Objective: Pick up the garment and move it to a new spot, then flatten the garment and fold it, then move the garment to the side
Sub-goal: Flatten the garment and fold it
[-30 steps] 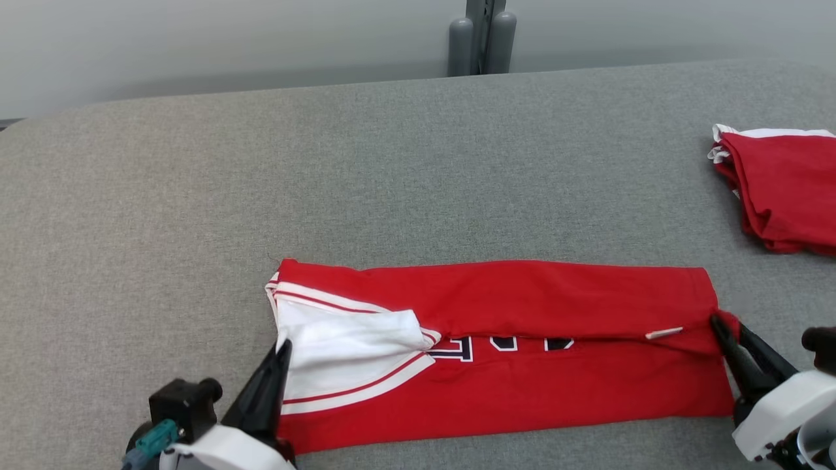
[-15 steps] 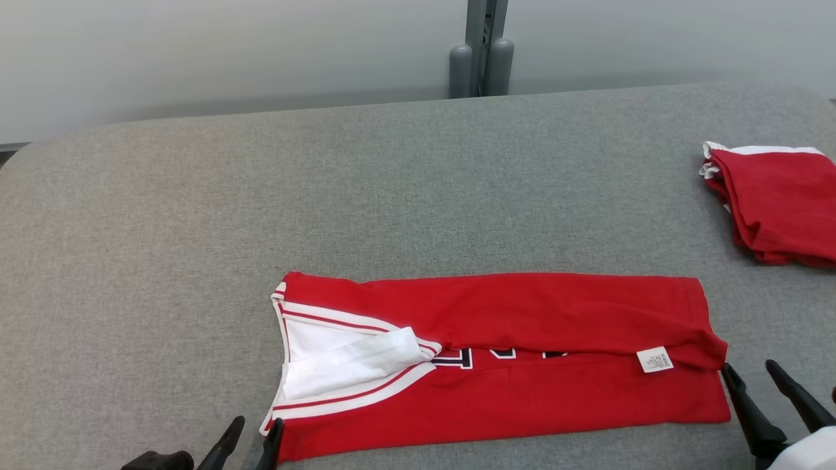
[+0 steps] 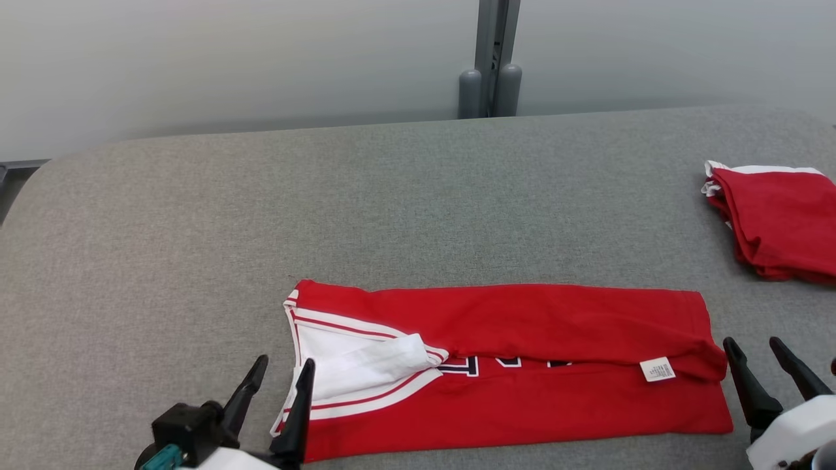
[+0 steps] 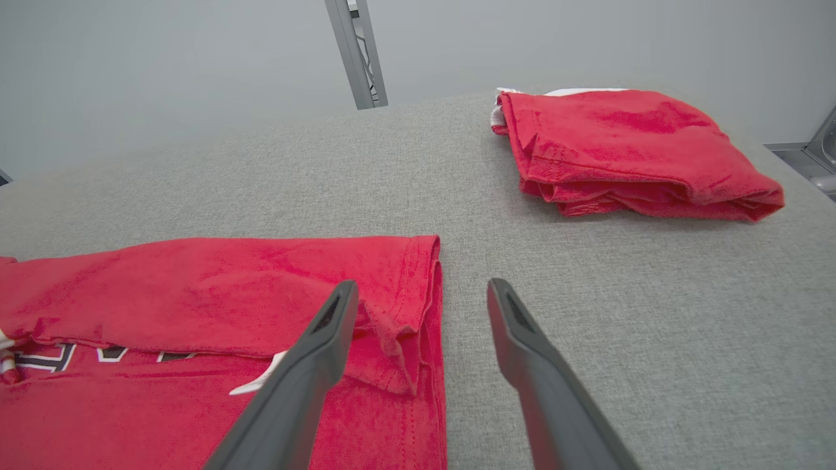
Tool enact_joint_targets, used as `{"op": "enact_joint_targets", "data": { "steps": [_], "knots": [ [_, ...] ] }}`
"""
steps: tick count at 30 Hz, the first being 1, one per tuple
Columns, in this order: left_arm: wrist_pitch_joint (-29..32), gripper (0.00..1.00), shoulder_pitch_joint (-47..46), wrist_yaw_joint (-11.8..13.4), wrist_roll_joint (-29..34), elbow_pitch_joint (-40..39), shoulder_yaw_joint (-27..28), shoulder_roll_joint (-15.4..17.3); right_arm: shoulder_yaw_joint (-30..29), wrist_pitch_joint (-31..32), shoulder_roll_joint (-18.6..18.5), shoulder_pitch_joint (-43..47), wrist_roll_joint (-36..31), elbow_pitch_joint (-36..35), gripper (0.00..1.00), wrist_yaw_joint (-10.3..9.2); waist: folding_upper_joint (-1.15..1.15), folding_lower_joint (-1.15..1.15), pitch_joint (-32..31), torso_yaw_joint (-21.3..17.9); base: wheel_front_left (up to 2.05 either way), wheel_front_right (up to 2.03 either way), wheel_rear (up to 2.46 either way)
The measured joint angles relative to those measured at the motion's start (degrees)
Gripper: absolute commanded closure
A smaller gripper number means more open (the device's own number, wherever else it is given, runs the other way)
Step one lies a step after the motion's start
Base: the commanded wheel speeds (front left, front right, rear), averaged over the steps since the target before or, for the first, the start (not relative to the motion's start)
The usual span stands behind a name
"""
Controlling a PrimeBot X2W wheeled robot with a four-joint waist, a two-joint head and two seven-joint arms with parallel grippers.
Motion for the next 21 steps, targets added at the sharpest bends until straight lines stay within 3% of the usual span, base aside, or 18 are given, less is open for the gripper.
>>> {"op": "enact_joint_targets", "data": {
  "steps": [8, 21],
  "knots": [
    [-2.6, 0.00, -5.0, -0.1, 1.7, 4.9, -1.2, -3.2, -2.5, 2.1, 3.8, -4.0, -2.7, 4.4, 0.00, 0.00, 0.00, 0.00, -1.1, 1.5, 0.00, 0.00, 0.00],
    [-4.4, 0.00, -6.7, -0.3, 2.5, 8.6, -0.4, -4.3, -5.1, 4.3, 7.9, -7.8, -6.8, 16.9, 0.00, 0.00, 0.00, 0.00, -0.2, 3.9, 0.00, 0.00, 0.00]
  ]
}}
